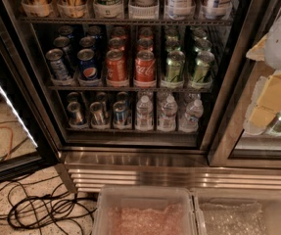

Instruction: Pick blue plastic bottle from top shelf of fridge

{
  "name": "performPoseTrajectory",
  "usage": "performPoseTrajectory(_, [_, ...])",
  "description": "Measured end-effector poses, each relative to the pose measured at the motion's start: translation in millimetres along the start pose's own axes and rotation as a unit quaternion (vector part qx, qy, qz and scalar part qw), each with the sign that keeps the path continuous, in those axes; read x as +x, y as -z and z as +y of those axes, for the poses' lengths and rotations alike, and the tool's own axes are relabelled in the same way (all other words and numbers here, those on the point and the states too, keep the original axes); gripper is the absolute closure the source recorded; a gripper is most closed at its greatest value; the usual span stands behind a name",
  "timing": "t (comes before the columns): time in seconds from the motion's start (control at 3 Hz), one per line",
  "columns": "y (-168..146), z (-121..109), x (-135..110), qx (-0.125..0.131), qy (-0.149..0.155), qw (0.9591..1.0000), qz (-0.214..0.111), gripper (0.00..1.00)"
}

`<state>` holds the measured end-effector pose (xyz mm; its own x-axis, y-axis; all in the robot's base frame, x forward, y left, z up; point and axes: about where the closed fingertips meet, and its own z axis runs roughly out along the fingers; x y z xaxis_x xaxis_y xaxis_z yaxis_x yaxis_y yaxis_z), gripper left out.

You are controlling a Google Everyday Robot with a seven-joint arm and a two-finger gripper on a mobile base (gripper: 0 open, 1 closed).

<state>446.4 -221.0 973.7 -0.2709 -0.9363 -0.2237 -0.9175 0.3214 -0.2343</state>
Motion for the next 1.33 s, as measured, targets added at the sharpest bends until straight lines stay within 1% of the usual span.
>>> performPoseTrajectory(0.33, [-2.4,-5.8,2.4,-0.004,-0.023,0.9997,-0.006,0.0])
performPoseTrajectory(0.67, [-0.2,-3.1,-0.9,-0.009,-0.003,0.9999,-0.008,0.0])
performPoseTrajectory(1.0, [-0.2,-3.1,-0.9,-0.009,-0.003,0.9999,-0.008,0.0])
performPoseTrajectory(1.33, [-5.5,-10.6,-9.1,0.021,-0.034,0.9989,-0.024,0.0])
